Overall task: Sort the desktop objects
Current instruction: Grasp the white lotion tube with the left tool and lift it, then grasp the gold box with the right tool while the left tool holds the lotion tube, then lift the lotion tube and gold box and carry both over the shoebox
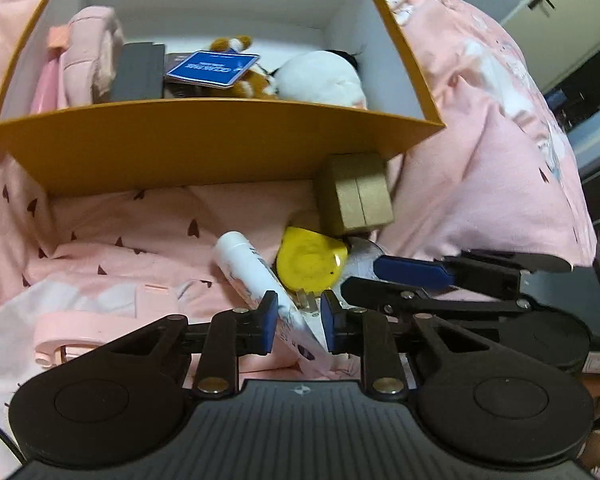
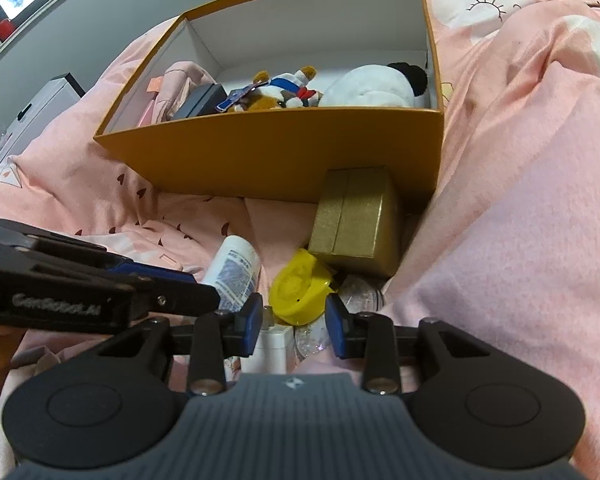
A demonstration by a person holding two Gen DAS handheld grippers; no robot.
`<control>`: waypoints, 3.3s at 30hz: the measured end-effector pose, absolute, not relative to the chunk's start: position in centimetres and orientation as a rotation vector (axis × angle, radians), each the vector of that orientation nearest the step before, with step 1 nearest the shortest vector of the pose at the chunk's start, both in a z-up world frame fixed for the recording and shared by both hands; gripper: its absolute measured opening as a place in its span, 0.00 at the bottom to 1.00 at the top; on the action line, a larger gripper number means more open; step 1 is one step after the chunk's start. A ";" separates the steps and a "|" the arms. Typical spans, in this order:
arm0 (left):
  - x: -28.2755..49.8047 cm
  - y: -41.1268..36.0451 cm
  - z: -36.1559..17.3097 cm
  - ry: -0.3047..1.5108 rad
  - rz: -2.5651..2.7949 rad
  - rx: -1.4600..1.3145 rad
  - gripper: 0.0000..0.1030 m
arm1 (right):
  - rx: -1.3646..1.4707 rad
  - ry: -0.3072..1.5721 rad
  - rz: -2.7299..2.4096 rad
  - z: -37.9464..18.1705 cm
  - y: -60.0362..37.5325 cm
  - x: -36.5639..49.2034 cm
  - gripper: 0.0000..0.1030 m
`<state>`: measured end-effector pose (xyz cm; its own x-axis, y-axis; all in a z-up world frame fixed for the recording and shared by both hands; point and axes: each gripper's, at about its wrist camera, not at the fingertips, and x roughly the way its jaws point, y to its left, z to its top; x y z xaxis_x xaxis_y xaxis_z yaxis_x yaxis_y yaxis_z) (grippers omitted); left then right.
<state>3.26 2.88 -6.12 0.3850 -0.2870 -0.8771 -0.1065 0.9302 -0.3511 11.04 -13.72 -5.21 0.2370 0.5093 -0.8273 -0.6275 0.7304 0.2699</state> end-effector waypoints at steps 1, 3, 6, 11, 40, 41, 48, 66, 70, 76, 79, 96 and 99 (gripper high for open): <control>3.2 2.7 -6.2 1.187 -0.116 -0.368 0.25 | -0.129 1.081 0.779 -5.2 -13.7 11.1 0.35; 3.2 2.5 -6.3 1.195 -0.110 -0.358 0.25 | -0.133 1.082 0.777 -5.3 -13.7 11.1 0.35; 3.3 2.1 -6.7 1.212 -0.109 -0.369 0.25 | -0.135 1.083 0.776 -5.4 -13.7 11.2 0.35; 2.8 1.7 -6.7 1.252 -0.105 -0.337 0.25 | -0.129 1.084 0.778 -5.5 -13.7 11.3 0.35; 2.7 3.6 -2.5 0.988 0.056 -0.133 0.05 | -0.106 1.079 0.788 -5.5 -13.9 11.4 0.35; 2.8 3.7 -2.9 0.986 0.060 -0.136 0.05 | -0.104 1.079 0.788 -5.5 -13.9 11.4 0.35; 2.6 3.5 -3.4 0.932 0.079 -0.097 0.06 | -0.089 1.012 0.791 -3.8 -13.9 11.2 0.35; 2.2 2.0 -4.0 1.049 0.075 -0.010 0.21 | -0.310 0.978 0.605 -5.3 -9.3 14.3 0.54; 2.2 2.1 -3.4 1.020 0.064 -0.026 0.20 | -0.291 0.993 0.605 -5.7 -9.4 14.6 0.54; 2.2 2.7 -3.0 1.011 0.064 -0.064 0.05 | -0.256 0.995 0.607 -5.5 -10.0 14.6 0.52; 2.1 3.3 -2.6 1.002 0.057 -0.111 0.04 | -0.229 0.989 0.614 -5.0 -10.5 14.4 0.52; 1.8 6.5 5.0 0.830 -0.013 -0.291 0.04 | 0.047 0.969 0.855 2.5 -13.3 14.2 0.51; 2.4 7.7 7.1 0.776 -0.014 -0.313 0.04 | 0.082 0.939 0.901 4.3 -12.9 15.0 0.51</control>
